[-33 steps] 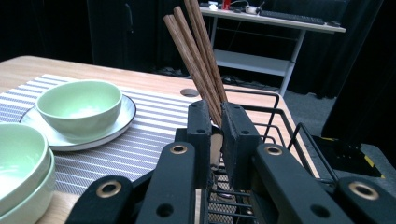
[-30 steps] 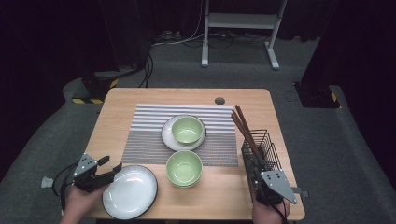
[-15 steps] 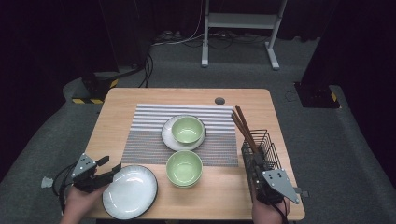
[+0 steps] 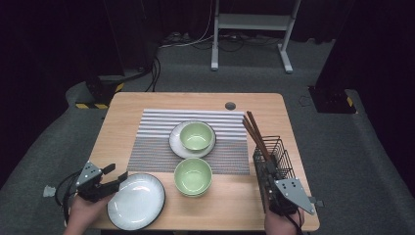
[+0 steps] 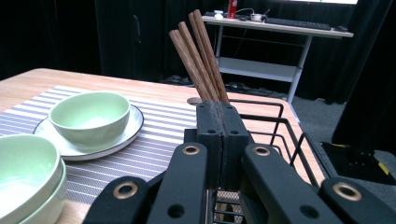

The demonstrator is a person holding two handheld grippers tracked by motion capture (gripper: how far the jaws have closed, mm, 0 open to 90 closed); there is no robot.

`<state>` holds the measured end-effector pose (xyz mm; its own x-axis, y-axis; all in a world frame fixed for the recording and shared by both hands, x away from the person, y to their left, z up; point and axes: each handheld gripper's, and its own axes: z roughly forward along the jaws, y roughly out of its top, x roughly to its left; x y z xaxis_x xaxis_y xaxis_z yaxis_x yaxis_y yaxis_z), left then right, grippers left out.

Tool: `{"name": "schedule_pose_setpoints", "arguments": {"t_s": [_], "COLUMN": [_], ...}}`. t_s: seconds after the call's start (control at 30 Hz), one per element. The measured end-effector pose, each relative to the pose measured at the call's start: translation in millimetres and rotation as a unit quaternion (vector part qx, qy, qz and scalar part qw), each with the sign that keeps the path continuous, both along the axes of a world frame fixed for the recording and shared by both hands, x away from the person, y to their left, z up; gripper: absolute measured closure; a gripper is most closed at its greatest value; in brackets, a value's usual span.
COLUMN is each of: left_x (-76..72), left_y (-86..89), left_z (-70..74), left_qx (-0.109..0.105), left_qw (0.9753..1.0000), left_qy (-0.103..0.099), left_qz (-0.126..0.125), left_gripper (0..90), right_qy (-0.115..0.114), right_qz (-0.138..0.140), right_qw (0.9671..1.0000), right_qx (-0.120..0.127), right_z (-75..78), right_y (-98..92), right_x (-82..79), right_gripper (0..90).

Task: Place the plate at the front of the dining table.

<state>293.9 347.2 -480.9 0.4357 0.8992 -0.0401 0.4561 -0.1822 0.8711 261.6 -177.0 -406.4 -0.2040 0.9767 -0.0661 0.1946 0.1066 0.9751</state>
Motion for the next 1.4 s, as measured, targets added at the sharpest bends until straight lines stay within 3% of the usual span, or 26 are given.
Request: {"name": "schedule_pose_setpoints", "arguments": {"t_s": [0.33,0.53,0.87,1.1,1.4], "left_x": [0.6,0.9,4.7,9.0,13.3], "left_y": [1.7,8.2,13.8,17.0,27.7], "left_z": [-3.7,-6.4,-12.2,-15.4,-20.5], "left_qx": [-0.001,-0.008,-0.019,-0.003,-0.018], "left_qw": [0.9999,0.9997,0.9992,0.9986,0.9972], "left_qy": [-0.015,-0.023,-0.011,0.002,0.009], "left_qz": [-0.003,0.009,0.034,0.052,0.072], "left_gripper": [36.2,32.7,29.3,21.7,20.9], "right_qy": [-0.002,-0.016,-0.027,-0.043,-0.049], "right_qz": [-0.001,0.004,0.008,0.006,0.005], "right_qw": [1.0000,0.9999,0.9996,0.9990,0.9987], "right_qx": [0.001,-0.006,0.004,0.009,0.016], "right_z": [3.6,10.2,20.2,31.8,38.6], "right_y": [1.7,3.7,3.9,7.6,6.0], "right_x": [1.2,-1.8,1.1,6.0,9.6], "right_gripper": [89.7,89.7,89.8,89.8,89.8]}}
